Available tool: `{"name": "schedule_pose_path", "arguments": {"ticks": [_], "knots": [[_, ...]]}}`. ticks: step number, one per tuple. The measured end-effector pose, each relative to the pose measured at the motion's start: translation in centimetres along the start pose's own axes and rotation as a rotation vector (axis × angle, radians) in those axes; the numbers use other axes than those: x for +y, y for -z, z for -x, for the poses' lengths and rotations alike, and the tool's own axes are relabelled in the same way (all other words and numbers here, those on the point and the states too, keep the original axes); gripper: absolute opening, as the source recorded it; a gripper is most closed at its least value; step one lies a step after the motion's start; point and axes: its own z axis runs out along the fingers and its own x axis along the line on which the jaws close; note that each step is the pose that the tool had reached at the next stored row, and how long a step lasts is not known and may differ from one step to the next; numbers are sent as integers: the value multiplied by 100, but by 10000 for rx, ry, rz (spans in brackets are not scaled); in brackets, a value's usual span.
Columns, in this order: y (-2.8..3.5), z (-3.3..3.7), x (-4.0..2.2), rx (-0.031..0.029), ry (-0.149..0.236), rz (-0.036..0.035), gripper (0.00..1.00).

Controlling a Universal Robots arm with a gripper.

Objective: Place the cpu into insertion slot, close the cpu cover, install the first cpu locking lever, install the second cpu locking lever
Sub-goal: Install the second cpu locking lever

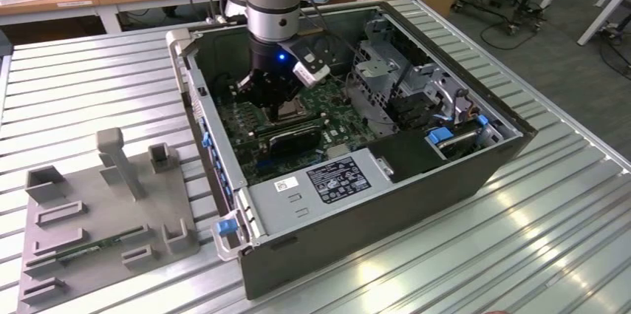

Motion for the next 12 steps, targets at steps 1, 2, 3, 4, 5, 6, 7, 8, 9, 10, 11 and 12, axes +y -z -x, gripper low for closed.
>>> {"name": "schedule_pose_path", "arguments": {"ticks": [1,2,3,4,5,6,7,8,9,10,11,12], "knots": [[0,0,0,0,0,-1,11],[0,0,0,1,-1,-2,11],[0,0,0,1,0,-2,11],[-1,0,0,0,0,1,11],[-2,0,0,0,0,1,11],[-2,-1,0,-4,-1,0,11],[-3,-4,1,-15,-2,1,11],[-3,-5,1,-29,-3,1,11],[-3,-4,0,-40,-2,2,11],[-4,-4,0,-47,-1,3,11],[-4,-4,0,-53,-2,3,11],[-4,-5,0,-56,-3,3,11]]}}
